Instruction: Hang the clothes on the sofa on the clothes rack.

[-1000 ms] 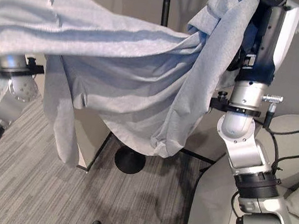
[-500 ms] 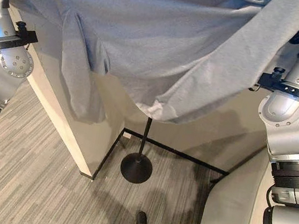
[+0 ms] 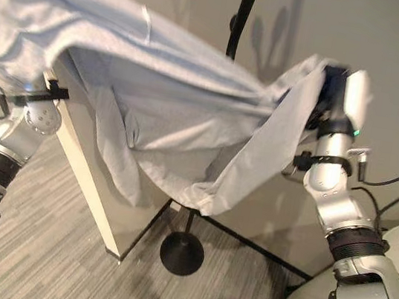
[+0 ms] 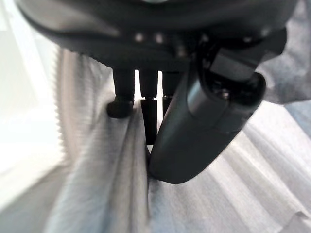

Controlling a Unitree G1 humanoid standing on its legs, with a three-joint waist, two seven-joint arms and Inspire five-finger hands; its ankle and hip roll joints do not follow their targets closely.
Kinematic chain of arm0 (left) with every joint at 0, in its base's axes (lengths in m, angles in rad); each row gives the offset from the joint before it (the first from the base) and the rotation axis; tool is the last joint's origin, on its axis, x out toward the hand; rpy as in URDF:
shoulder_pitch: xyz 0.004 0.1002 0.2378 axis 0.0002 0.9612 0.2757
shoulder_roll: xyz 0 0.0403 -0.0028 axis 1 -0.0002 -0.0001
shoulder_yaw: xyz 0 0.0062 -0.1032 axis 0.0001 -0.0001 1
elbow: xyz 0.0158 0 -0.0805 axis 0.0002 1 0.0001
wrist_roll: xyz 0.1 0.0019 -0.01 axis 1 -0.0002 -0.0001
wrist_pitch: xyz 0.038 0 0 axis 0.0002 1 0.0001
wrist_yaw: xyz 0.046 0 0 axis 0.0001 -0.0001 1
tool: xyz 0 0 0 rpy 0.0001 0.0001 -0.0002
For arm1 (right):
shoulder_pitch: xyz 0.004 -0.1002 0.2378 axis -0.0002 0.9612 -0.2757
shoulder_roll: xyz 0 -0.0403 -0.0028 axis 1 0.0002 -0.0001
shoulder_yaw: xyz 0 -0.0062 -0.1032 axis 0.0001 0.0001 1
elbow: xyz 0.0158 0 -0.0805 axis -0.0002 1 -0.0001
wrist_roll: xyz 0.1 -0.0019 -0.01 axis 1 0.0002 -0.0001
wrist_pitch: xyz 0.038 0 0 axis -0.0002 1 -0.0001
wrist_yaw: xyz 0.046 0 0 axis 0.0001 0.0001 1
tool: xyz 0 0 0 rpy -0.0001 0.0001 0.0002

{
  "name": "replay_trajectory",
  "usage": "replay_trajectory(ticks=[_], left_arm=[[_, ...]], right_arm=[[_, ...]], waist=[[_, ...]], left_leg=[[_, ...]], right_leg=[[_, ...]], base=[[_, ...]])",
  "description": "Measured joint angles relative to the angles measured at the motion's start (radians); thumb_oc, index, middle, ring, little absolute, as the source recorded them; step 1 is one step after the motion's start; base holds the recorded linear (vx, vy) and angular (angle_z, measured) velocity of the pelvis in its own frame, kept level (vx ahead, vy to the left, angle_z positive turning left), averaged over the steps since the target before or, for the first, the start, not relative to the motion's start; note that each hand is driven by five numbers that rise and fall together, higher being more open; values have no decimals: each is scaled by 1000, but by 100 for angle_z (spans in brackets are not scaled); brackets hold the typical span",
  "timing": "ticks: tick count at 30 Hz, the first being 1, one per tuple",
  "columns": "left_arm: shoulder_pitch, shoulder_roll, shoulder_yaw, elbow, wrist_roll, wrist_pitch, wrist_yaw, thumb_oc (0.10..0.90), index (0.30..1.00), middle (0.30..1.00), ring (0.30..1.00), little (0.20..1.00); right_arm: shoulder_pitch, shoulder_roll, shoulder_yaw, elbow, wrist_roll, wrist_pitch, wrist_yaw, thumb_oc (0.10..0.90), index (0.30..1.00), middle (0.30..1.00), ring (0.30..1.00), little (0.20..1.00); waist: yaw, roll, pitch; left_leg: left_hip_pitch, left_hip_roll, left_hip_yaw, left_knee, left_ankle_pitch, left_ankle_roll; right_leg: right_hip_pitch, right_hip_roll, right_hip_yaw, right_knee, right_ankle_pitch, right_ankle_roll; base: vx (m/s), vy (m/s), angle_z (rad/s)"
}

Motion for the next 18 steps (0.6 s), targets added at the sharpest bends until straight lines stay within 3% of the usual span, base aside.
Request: replay_trajectory(ticks=[2,4,5,6,7,8,9,10,11,12,13,14,17,18], left_arm=[[-22,-4,-50,98,-25,-21,-14,400,300,300,300,300],[-54,-26,-55,148,-69,-19,-67,400,300,300,300,300],[-60,-33,-54,159,-76,-12,-89,400,300,300,300,300],[-62,-42,-53,167,-98,-3,-120,400,300,300,300,300],[-55,-45,-68,177,-119,19,-171,400,300,300,300,300],[-43,-54,-87,186,-136,33,-187,400,300,300,300,300],[-10,-71,-92,185,-160,68,-213,400,300,300,300,300],[33,-93,-87,204,-184,98,-225,400,300,300,300,300],[60,-121,-64,220,-188,105,-234,400,300,300,300,300],[75,-138,-72,233,-192,119,-275,400,300,300,300,300],[103,-148,-72,235,-194,118,-282,400,300,300,300,300],[157,-173,-73,268,-195,121,-300,400,300,300,300,300],[223,-220,-72,313,-221,147,-336,400,300,300,300,300],[229,-222,-64,279,-224,155,-338,400,300,300,300,300]], right_arm=[[-49,39,54,120,9,1,12,400,300,300,300,300],[-84,53,70,173,29,3,26,400,300,300,300,300],[-91,54,69,176,30,3,26,400,300,300,300,300],[-96,61,68,184,30,4,26,400,300,300,300,300],[-94,83,67,188,30,10,26,400,300,300,300,300],[-85,88,55,176,30,11,27,400,300,300,300,300],[-60,108,15,139,30,12,27,400,300,300,300,300],[-58,118,16,122,28,10,35,400,300,300,300,300],[-67,114,16,120,28,9,39,400,300,300,300,300],[-54,130,-7,120,34,14,28,400,300,300,300,300],[-36,148,-16,119,33,17,32,400,300,300,300,300],[2,184,-32,105,28,18,33,400,300,300,300,300],[38,191,-32,89,24,30,41,400,300,300,300,300],[69,160,-63,28,22,62,36,400,300,300,300,300]], waist=[[-1,-7,-24],[-3,-17,-22],[-2,-1,-27],[-4,10,-24],[-22,-40,-22],[-32,-58,-15],[-33,-86,-5],[-30,-73,2],[-23,-6,11],[-52,-11,37],[-52,-42,53],[-57,-54,65],[-75,-52,87],[-93,-48,113]], left_leg=[[-28,0,19,0,2,-2],[-70,-1,26,-1,3,-2],[-96,15,24,-2,6,5],[-123,46,36,-2,39,8],[-142,33,35,-2,34,-14],[-154,30,31,5,14,-30],[-195,-3,38,80,9,-29],[-188,-17,42,95,-2,-11],[-158,50,31,61,-13,31],[-129,81,29,2,37,-44],[-127,68,37,1,34,-41],[-133,76,34,1,30,-35],[-148,81,42,-2,42,-30],[-151,78,39,-2,44,-29]], right_leg=[[-30,-5,2,0,0,1],[-75,-11,-2,-1,-18,27],[-87,-3,-8,11,-27,46],[-133,21,-9,101,-30,39],[-181,12,3,234,-99,-22],[-194,10,-2,217,-102,-23],[-196,-8,13,156,-104,-16],[-185,3,16,76,-146,75],[-198,50,-12,107,-143,57],[-192,36,1,191,-142,29],[-190,35,2,163,-99,5],[-182,45,1,126,-95,3],[-173,45,2,60,-53,6],[-154,41,2,21,-24,5]], base=[[7,-46,1],[-17,-37,9],[-25,-44,14],[-7,-55,39],[0,-46,48],[3,-50,44],[5,-31,-4],[6,-22,-34],[20,-33,-18],[31,-33,-4],[46,-40,-2],[34,-18,-41],[30,-23,-27],[2,-42,7]])
